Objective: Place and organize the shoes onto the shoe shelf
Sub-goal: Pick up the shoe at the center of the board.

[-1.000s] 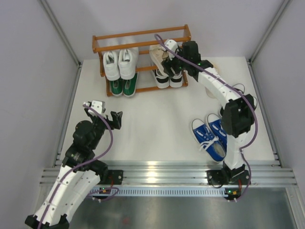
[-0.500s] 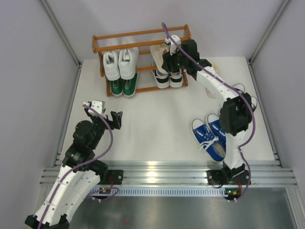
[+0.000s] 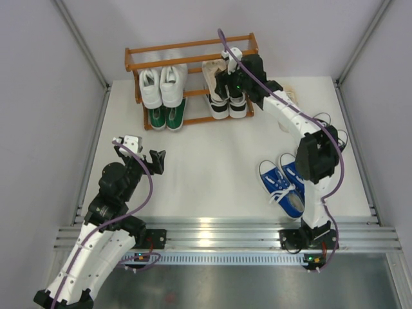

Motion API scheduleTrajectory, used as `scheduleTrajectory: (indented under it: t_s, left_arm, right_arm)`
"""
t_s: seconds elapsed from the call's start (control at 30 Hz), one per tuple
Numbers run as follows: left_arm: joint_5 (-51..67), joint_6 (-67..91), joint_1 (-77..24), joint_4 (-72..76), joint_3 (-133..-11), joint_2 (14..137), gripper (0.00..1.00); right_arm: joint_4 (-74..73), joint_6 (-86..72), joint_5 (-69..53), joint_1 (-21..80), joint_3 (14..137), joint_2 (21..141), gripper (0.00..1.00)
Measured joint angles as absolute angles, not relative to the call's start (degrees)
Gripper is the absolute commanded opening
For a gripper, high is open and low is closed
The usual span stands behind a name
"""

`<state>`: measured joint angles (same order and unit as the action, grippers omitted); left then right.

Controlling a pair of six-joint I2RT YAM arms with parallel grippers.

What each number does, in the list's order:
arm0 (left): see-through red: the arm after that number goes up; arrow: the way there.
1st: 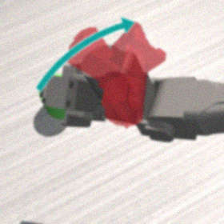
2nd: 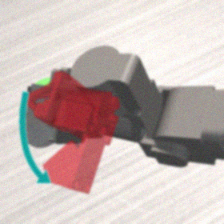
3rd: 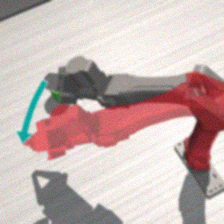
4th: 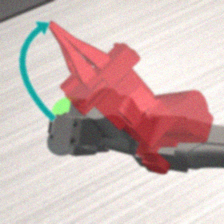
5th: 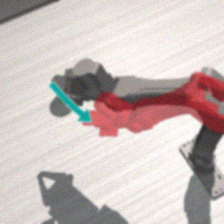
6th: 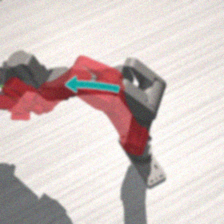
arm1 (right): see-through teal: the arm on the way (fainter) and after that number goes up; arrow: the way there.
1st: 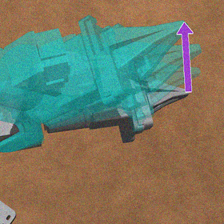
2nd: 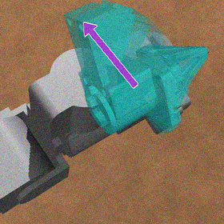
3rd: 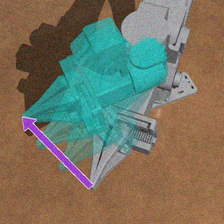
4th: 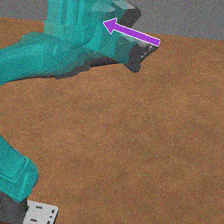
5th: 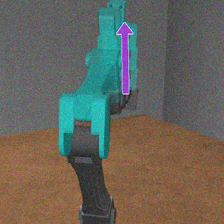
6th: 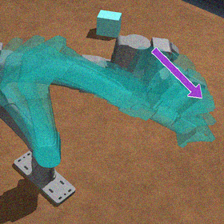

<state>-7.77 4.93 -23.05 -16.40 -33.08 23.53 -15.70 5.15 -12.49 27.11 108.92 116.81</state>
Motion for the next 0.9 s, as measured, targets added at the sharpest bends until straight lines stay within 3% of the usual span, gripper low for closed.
scheduleTrajectory:
  t_s: [0.33, 0.5, 0.7, 0.9]
  left_arm:
    - [-7.75, 4.93, -23.05, -16.4, -33.08, 23.51, 0.87]
    - [-7.75, 4.93, -23.05, -16.43, -33.08, 23.33, 0.87]
    - [-7.57, 4.95, -23.05, -16.51, -33.08, 22.2, 0.88]
    - [-6.83, 4.97, -23.05, -16.56, -33.08, 21.58, 0.88]
  right_arm:
    - [-15.35, 5.54, -13.52, 27.7, 106.8, 115.39, 0.8]
    - [-17.74, 9.93, -16.19, 27.7, 99.72, 108.16, 0.92]
    - [-20.25, 13.93, -25.61, 23.55, 90.08, 93.3, 0.9]
    - [-20.12, 10.41, -28.42, 5.43, 79.75, 84.12, 0.76]
